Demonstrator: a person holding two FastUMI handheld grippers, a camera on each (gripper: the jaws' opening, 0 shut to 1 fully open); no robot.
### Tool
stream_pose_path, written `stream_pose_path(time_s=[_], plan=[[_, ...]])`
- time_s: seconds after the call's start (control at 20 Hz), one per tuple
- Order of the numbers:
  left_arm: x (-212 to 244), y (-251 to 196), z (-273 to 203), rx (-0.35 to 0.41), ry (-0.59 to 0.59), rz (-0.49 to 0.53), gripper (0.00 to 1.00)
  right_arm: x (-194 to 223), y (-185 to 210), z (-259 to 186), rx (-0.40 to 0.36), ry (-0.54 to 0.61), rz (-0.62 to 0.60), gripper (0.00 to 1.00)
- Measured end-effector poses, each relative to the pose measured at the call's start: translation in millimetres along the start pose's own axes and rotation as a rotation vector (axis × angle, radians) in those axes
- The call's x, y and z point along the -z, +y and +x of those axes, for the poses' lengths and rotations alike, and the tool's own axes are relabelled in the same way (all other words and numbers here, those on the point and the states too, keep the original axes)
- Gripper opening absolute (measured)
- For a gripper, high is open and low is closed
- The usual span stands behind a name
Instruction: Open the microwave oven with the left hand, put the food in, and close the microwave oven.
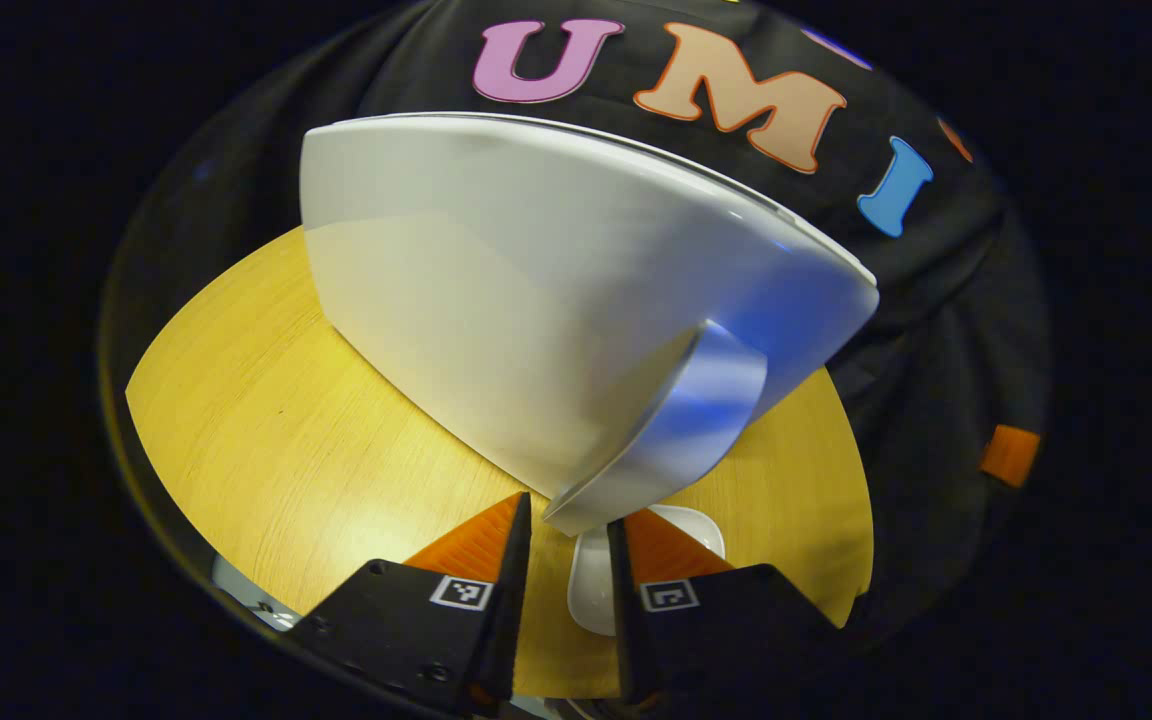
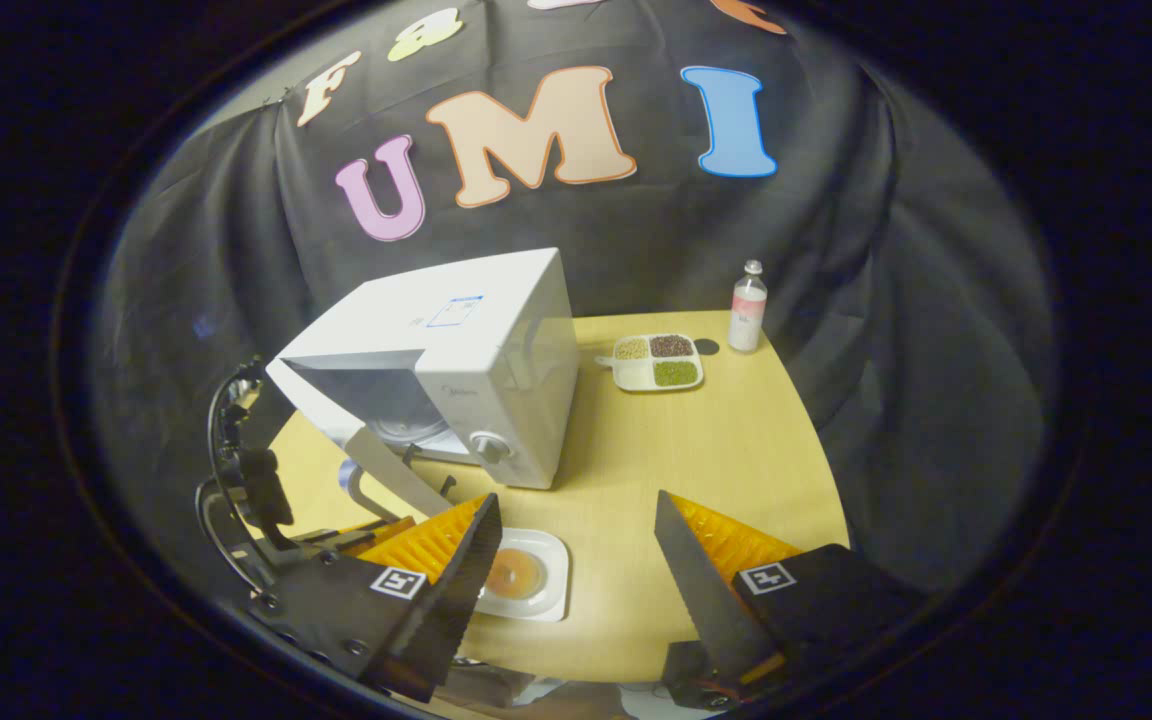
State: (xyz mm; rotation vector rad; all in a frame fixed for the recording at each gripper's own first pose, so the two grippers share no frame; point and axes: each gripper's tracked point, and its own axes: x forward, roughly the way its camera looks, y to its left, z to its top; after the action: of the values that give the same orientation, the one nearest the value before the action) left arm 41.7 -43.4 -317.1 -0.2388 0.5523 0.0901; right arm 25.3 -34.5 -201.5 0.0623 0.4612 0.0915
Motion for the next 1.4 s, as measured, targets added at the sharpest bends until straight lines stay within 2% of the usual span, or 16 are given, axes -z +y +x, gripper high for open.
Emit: stream_pose_path(time_s=[0.05, 0.1, 0.15, 0.2, 0.3, 0.4, 0.45, 0.5, 0.85, 0.9, 0.95, 1.15, 1.2, 1.4], plan=[[0.4, 4.6, -3.4, -0.012, -0.001, -0.011, 0.48, 6.4, -1.1, -0.8, -0.005, 0.014, 0.003, 0.97], [-0.6, 9.1, -8.4, -0.025, -0.01, -0.014, 0.63, 12.6, -2.0, -0.4, -0.011, 0.026, 0.004, 0.97], [-2.9, 12.2, -11.2, -0.038, -0.021, -0.01, 0.68, 17.0, -2.6, 0.2, -0.019, 0.04, 0.001, 0.97], [-5.0, 15.7, -16.4, -0.052, -0.033, -0.005, 0.77, 21.2, -2.8, 0.5, -0.026, 0.048, -0.004, 0.92], [-11.6, 23.1, -27.6, -0.079, -0.066, 0.004, 0.88, 30.2, -2.5, 5.8, -0.041, 0.07, -0.025, 0.92], [-12.1, 28.9, -36.7, -0.097, -0.078, 0.005, 0.94, 39.9, 1.8, 12.0, -0.067, 0.093, -0.044, 0.92], [-12.6, 33.3, -40.7, -0.109, -0.089, 0.006, 0.94, 44.9, 5.3, 15.8, -0.083, 0.104, -0.052, 0.97], [-10.8, 38.2, -46.8, -0.124, -0.093, 0.009, 0.94, 51.4, 9.3, 21.6, -0.098, 0.121, -0.061, 0.92], [-7.8, 92.8, -109.9, -0.263, -0.159, -0.004, 0.94, 118.3, 34.8, 41.3, -0.195, 0.282, -0.047, 0.92], [-6.6, 101.4, -117.7, -0.279, -0.161, -0.018, 0.94, 123.1, 36.7, 44.1, -0.202, 0.29, -0.04, 0.97], [-1.9, 111.7, -125.5, -0.301, -0.151, -0.031, 0.93, 128.0, 38.7, 47.6, -0.209, 0.298, -0.033, 0.97], [5.1, 147.0, -156.8, -0.358, -0.16, -0.094, 0.93, 146.4, 44.8, 69.6, -0.215, 0.346, -0.031, 0.97], [6.5, 154.3, -163.5, -0.368, -0.162, -0.116, 0.92, 149.7, 46.3, 73.2, -0.212, 0.353, -0.04, 0.9], [12.1, 190.6, -189.6, -0.412, -0.168, -0.178, 0.92, 158.2, 53.8, 86.6, -0.195, 0.364, -0.064, 0.91]])
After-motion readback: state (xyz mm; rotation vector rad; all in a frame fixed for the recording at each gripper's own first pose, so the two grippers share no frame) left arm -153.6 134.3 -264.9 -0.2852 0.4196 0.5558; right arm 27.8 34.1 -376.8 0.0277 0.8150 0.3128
